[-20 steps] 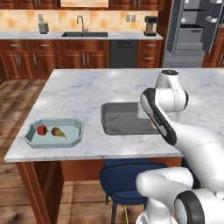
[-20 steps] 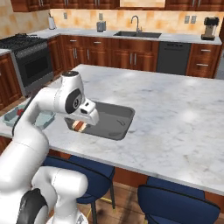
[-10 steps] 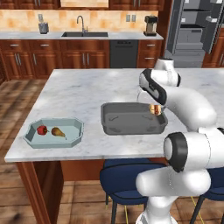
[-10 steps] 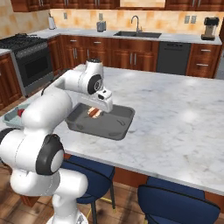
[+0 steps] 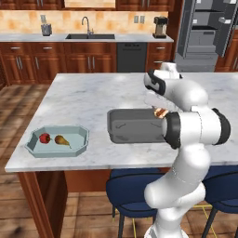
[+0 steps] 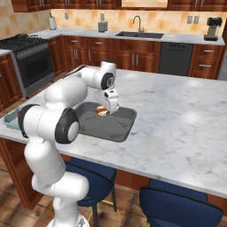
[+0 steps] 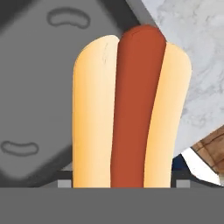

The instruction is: Place the cold items (bell pepper and pear) from the fridge in one tupperware on the dining counter. Place the warm items (kebab skewer and hot dog) in the stove area in another tupperware.

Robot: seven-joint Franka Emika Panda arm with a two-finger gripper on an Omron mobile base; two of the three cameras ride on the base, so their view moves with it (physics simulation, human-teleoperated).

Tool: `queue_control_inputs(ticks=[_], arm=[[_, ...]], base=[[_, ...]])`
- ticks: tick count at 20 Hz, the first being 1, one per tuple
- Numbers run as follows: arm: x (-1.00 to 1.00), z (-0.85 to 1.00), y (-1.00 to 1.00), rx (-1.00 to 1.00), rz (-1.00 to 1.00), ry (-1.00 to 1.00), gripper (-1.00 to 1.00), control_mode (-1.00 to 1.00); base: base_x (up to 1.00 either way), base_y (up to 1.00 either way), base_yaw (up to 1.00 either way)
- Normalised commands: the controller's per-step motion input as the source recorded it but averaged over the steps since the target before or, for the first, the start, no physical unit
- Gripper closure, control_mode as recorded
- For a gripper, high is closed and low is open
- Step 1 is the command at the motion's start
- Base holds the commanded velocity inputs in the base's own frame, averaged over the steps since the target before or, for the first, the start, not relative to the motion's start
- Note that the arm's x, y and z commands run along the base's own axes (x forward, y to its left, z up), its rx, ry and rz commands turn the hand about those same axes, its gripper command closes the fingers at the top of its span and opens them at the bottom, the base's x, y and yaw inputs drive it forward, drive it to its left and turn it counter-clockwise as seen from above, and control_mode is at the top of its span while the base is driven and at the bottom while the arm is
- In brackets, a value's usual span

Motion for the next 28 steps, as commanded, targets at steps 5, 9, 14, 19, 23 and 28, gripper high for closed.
queue_control_inputs(ticks=[5,9,14,19,23,28], arm=[[0.4,-0.36,-0.03,-0.06,-0.65,0.12,1.0,-1.0],[0.61,-0.47,0.0,-0.14,-0.51,0.04,1.0,-1.0],[0.82,-0.33,0.06,-0.12,-0.23,0.0,1.0,-1.0],[0.64,-0.56,-0.04,-0.01,-0.07,0.02,1.0,-1.0],[0.34,-0.57,-0.06,0.0,-0.03,0.05,1.0,-1.0],[0.27,-0.55,-0.14,0.0,0.0,0.02,1.0,-1.0]], base=[[0.0,0.0,0.0],[0.0,0.0,0.0],[0.0,0.0,0.0],[0.0,0.0,0.0],[0.0,0.0,0.0],[0.0,0.0,0.0]])
